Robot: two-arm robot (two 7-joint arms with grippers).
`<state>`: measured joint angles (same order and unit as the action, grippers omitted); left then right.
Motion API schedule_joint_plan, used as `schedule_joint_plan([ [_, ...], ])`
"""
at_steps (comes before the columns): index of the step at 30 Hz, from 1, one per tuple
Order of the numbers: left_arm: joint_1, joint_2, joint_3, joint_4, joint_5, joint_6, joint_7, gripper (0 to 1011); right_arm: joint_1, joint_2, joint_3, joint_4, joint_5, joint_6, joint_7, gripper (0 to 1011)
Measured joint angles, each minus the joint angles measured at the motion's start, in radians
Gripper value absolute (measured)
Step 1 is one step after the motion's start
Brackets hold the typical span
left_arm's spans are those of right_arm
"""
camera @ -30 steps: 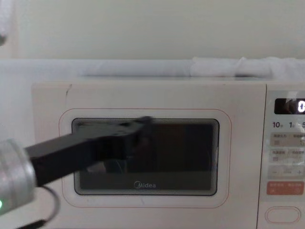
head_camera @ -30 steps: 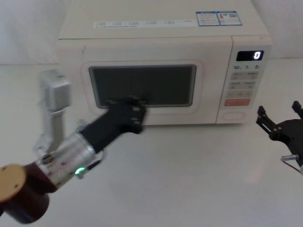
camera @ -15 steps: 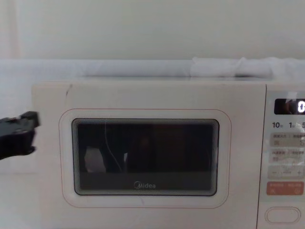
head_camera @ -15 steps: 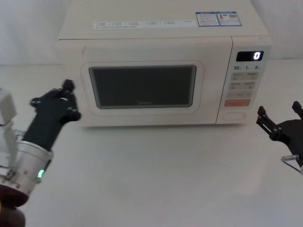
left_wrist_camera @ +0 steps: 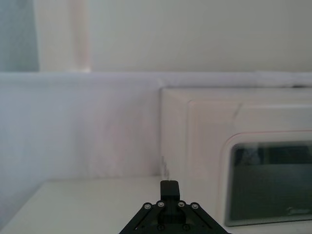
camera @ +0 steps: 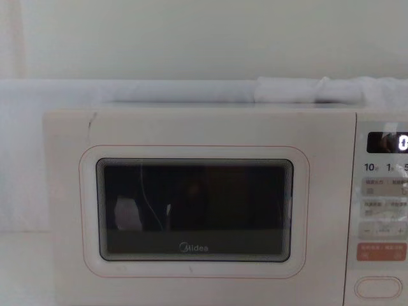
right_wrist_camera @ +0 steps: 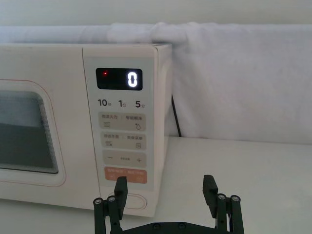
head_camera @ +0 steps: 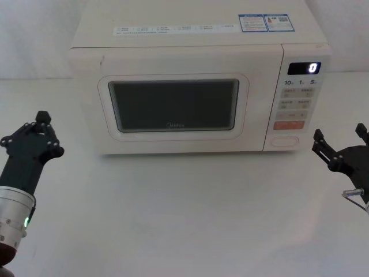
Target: Press the button to open the microwave door with one hand; close the microwave door with the other hand.
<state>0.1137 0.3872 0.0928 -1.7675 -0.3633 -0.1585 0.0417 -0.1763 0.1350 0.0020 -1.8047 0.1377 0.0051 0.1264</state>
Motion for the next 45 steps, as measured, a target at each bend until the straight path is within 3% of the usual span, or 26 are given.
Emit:
schedule_joint_plan([
  [11, 0.003, -0.051, -0.008, -0.003, -0.016, 0.095, 0.006, 0, 0.000, 0.000, 0.000, 0.000, 0.000, 0.000, 0.000, 1000],
  [19, 0.026, -0.073, 0.013, -0.028, 0.024, 0.142, 0.007, 0, 0.000, 0.000, 0.000, 0.000, 0.000, 0.000, 0.000, 1000],
  [30, 0.048, -0.102, 0.021, -0.030, 0.075, 0.155, 0.004, 0, 0.000, 0.000, 0.000, 0.000, 0.000, 0.000, 0.000, 1000],
  [45, 0.057, -0.124, -0.008, 0.003, 0.113, 0.156, -0.020, 0, 0.000, 0.000, 0.000, 0.000, 0.000, 0.000, 0.000, 1000],
])
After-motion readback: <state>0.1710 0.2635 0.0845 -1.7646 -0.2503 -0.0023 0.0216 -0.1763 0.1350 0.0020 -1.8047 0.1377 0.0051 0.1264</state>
